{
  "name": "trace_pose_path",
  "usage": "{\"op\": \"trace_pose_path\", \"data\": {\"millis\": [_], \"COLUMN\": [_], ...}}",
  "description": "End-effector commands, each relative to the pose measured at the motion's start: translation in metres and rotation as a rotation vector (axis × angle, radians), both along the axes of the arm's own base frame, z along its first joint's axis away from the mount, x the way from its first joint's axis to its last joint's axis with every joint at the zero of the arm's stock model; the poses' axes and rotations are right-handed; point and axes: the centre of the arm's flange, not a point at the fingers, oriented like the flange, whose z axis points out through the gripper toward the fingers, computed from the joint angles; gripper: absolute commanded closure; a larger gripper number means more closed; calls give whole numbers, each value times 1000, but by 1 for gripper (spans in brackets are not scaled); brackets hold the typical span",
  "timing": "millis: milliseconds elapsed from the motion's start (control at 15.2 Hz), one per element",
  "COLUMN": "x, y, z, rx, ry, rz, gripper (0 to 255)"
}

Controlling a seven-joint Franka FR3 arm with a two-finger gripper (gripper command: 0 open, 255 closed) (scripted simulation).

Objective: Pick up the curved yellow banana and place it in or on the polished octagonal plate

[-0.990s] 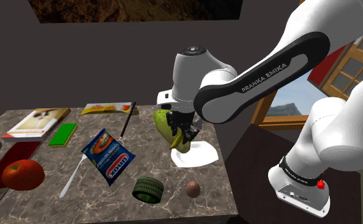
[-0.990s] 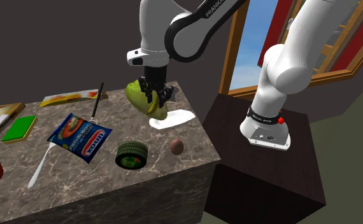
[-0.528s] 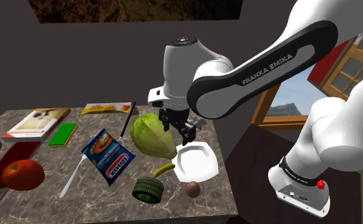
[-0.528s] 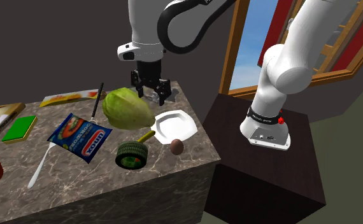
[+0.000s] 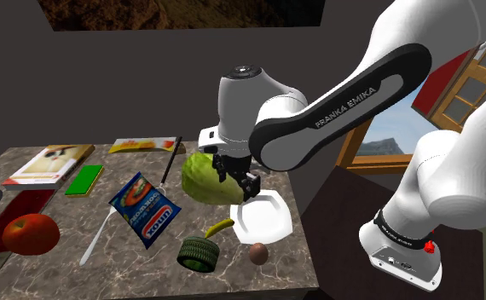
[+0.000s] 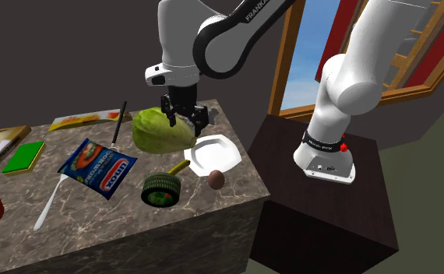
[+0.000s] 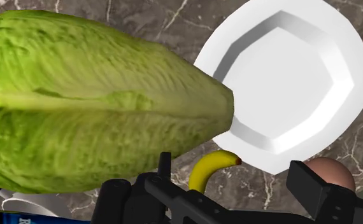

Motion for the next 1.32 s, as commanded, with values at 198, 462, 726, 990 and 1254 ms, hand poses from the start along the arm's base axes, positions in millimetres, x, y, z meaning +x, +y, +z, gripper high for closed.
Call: {"op": "trace_pose_path", "data": {"millis": [198, 462, 726, 990, 1254], "x": [0, 0, 0, -2, -7], "y": [0, 0, 0, 11, 55], "z": [0, 0, 0, -10, -47], "rx": [0, 0, 0, -7, -36], "ry": [0, 0, 0, -5, -26], "rz": [0, 0, 0, -43, -216], "gripper": [0, 255, 255, 0, 0]}}
